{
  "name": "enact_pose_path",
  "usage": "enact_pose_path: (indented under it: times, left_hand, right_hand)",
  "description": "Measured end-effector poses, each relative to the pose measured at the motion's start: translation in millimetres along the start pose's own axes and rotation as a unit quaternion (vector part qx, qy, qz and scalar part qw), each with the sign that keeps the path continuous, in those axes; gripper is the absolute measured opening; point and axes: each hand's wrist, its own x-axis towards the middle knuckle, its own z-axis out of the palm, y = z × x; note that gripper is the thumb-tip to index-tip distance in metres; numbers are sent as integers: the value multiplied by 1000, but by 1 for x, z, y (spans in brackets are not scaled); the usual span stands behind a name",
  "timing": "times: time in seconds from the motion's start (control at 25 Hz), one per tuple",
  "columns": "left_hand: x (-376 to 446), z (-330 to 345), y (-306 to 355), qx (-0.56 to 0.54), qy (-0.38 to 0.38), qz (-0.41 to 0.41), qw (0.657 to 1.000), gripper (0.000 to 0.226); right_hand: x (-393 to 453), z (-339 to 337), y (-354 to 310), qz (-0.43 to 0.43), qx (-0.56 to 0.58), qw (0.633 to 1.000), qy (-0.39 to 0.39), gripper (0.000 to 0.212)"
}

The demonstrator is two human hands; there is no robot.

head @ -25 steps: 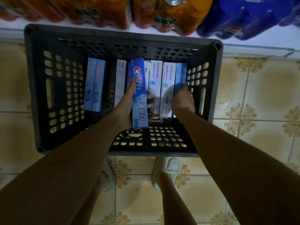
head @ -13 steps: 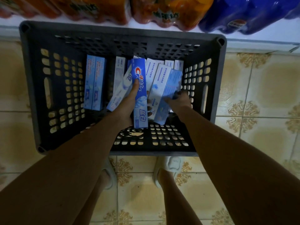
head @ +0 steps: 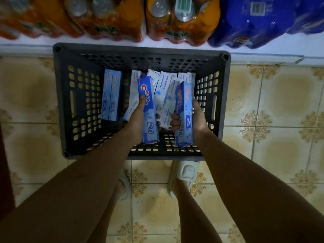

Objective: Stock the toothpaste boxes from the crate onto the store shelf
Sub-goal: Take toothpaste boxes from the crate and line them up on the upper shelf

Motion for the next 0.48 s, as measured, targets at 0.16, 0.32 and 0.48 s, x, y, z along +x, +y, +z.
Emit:
enact_pose_path:
  times: [0.16,0.32,0.48]
  left_hand:
    - [-54,6,21,19,-30,39,999,59]
    - [-130,6,46,13,-73,47,996,55]
    - [-230,-1,76,-8,-99,62,993,57]
  right_hand:
    - [-51,37,-7,5,-36,998,-59,67]
    - [-121,84,-15,-37,-56,997,-44,57]
    - [-208,145,-18,-62,-205,977,-19,57]
